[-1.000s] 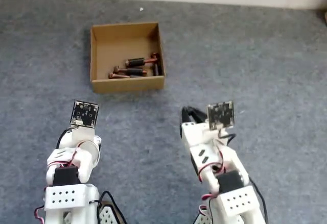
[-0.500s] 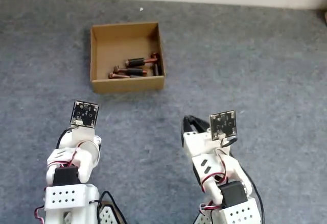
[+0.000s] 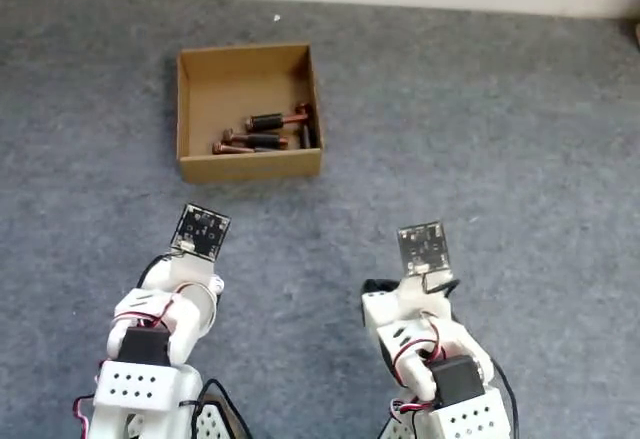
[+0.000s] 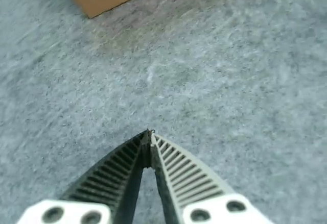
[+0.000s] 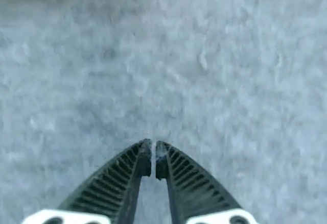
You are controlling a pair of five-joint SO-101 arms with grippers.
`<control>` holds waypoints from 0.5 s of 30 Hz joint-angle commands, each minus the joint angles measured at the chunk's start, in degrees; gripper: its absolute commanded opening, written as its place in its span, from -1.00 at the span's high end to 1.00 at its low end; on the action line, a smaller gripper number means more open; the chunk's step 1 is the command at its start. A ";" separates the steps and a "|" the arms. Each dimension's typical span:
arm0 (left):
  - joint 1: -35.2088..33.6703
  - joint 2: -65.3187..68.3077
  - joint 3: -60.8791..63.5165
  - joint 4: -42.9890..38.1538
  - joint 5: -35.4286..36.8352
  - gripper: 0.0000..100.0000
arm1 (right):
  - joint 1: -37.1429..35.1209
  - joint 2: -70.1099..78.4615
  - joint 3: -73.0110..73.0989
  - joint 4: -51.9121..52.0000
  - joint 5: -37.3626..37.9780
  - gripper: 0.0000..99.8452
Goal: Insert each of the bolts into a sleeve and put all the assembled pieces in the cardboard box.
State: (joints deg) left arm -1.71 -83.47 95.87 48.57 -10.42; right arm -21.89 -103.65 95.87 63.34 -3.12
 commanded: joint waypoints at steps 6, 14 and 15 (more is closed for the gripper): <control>0.66 -8.75 1.80 0.70 -0.26 0.99 | 0.75 -0.22 6.29 6.64 -0.53 0.97; 0.66 -21.58 1.36 14.77 1.93 0.99 | 0.75 -0.22 6.29 6.64 -0.53 0.97; 0.66 -21.23 1.36 15.30 1.93 0.99 | 0.75 -0.22 6.29 6.64 -0.53 0.97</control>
State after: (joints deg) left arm -1.45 -102.64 95.96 60.26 -9.71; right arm -21.71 -103.65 95.87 69.49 -3.12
